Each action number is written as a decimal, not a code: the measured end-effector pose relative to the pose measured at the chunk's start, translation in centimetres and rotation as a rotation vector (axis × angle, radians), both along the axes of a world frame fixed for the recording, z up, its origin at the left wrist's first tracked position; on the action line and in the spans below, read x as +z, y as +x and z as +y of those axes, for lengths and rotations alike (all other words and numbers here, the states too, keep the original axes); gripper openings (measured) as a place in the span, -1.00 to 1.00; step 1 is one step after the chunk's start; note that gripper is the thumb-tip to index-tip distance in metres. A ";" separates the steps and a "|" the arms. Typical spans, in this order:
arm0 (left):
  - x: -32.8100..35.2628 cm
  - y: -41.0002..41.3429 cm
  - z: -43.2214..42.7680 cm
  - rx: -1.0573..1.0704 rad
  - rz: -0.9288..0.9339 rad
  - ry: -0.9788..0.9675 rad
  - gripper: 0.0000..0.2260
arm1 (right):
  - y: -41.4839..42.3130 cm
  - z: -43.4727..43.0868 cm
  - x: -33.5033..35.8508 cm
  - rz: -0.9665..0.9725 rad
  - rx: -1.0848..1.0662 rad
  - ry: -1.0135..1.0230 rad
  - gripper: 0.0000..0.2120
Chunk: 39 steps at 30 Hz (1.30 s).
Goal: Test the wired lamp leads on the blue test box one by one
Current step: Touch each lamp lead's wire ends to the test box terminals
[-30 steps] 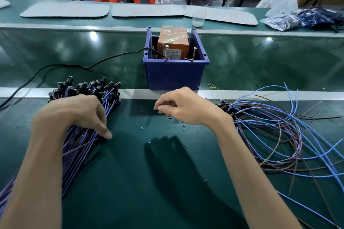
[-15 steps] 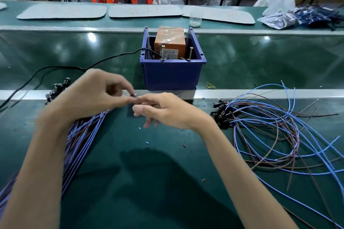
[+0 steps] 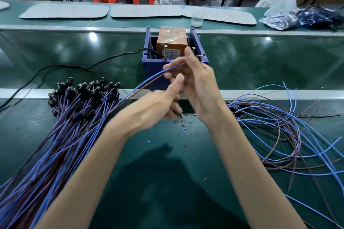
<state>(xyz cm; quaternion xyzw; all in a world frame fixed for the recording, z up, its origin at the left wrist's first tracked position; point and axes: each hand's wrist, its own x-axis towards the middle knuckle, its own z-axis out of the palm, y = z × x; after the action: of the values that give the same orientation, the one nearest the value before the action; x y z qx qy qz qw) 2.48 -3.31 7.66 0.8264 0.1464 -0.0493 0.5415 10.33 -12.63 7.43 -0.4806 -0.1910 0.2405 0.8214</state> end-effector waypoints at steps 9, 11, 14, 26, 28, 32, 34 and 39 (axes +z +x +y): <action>-0.9 1.5 -2.1 0.573 -0.609 -1.201 -0.65 | 3.0 -3.7 1.5 0.261 -0.290 0.201 -0.62; -0.9 1.5 -1.6 0.657 -0.582 -1.393 -0.66 | 3.6 -4.2 1.4 0.362 -0.315 0.282 -0.61; -1.2 1.6 -0.8 0.764 -0.561 -1.524 -0.63 | 4.6 -5.4 1.1 0.435 -0.330 0.344 -0.61; -2.8 1.8 0.1 0.929 -0.578 -1.271 -0.61 | 5.1 -7.5 1.4 0.094 -0.190 -0.230 -0.48; -2.9 1.9 0.2 0.895 -0.590 -1.160 -0.59 | 4.9 -7.3 1.3 -0.023 -0.169 -0.348 -0.47; -3.5 2.4 -0.6 0.527 -0.476 -0.775 -0.56 | 4.1 -6.5 1.2 -0.265 -0.103 -0.550 -0.66; -3.9 2.4 -1.3 0.318 -0.404 -0.645 -0.53 | 3.8 -6.2 1.1 -0.299 -0.082 -0.576 -0.85; -4.5 2.1 -2.3 0.168 -0.460 -0.468 -0.71 | 3.7 -5.8 0.7 -0.270 -0.059 -0.510 -0.83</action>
<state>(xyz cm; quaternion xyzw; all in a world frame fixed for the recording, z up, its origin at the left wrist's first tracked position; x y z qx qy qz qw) 4.56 -5.57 3.15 0.6543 0.0729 0.1510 0.7374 14.08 -18.45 8.08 -0.7048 -0.2179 0.1904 0.6477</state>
